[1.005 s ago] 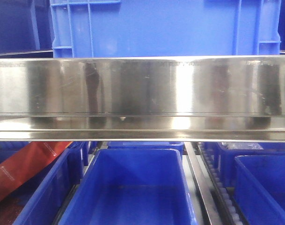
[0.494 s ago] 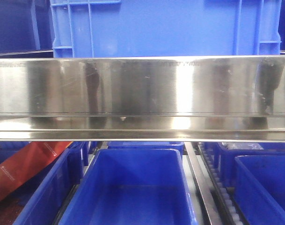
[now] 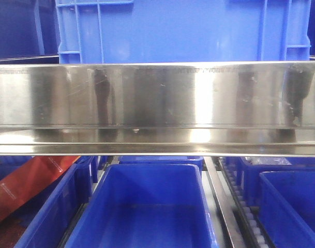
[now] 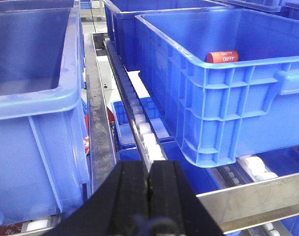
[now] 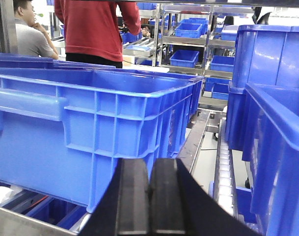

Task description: Place cylindrical capacitor in blue bin on shelf

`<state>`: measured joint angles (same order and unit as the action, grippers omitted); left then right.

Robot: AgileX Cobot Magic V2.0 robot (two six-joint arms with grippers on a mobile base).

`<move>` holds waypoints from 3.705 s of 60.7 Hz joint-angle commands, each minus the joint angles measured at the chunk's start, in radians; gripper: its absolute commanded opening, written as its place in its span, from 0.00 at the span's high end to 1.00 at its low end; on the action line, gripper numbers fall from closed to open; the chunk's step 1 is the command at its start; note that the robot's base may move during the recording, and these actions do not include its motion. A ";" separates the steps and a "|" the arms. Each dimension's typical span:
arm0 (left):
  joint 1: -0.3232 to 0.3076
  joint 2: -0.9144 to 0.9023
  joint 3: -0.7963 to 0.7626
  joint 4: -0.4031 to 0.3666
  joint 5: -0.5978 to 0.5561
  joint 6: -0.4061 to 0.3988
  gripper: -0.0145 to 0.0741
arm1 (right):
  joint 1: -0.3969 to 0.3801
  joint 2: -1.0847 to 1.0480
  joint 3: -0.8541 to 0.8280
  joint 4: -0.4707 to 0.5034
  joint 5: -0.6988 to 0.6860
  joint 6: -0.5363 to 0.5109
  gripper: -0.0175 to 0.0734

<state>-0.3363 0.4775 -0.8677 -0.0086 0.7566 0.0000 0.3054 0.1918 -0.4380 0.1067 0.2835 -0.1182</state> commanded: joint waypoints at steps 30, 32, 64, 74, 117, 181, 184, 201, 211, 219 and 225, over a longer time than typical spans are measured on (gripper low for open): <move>0.276 -0.365 0.490 0.009 -0.409 0.000 0.96 | -0.005 -0.004 0.001 -0.005 -0.022 -0.002 0.99; 0.282 -0.390 0.526 0.009 -0.436 0.000 0.96 | -0.005 -0.004 0.001 -0.005 -0.022 -0.002 0.99; 0.284 -0.477 0.868 -0.016 -0.746 0.000 0.96 | -0.005 -0.004 0.001 -0.005 -0.022 -0.002 0.99; 0.284 -0.477 0.868 -0.016 -0.746 0.000 0.96 | -0.005 -0.004 0.001 -0.005 -0.022 -0.002 0.99; 0.284 -0.477 0.868 -0.016 -0.746 0.000 0.96 | -0.005 -0.004 0.001 -0.005 -0.018 -0.002 0.99; 0.284 -0.477 0.868 -0.016 -0.746 0.000 0.96 | -0.304 -0.192 0.438 0.011 -0.144 -0.002 0.99; 0.284 -0.477 0.868 -0.016 -0.746 0.000 0.96 | -0.304 -0.192 0.438 0.011 -0.144 -0.002 0.99; 0.284 -0.477 0.868 -0.016 -0.746 0.000 0.96 | -0.304 -0.192 0.438 0.011 -0.144 -0.002 0.99; 0.284 -0.477 0.868 -0.016 -0.746 0.000 0.96 | -0.304 -0.192 0.438 0.011 -0.144 -0.002 0.99; 0.284 -0.477 0.868 -0.016 -0.746 0.000 0.96 | -0.304 -0.192 0.438 0.011 -0.144 -0.002 0.99; 0.284 -0.477 0.868 -0.016 -0.746 0.000 0.96 | -0.304 -0.192 0.438 0.011 -0.144 -0.002 0.99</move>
<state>-0.0524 0.0058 0.0016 -0.0190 0.0247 0.0000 0.0044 0.0028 -0.0010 0.1150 0.1495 -0.1164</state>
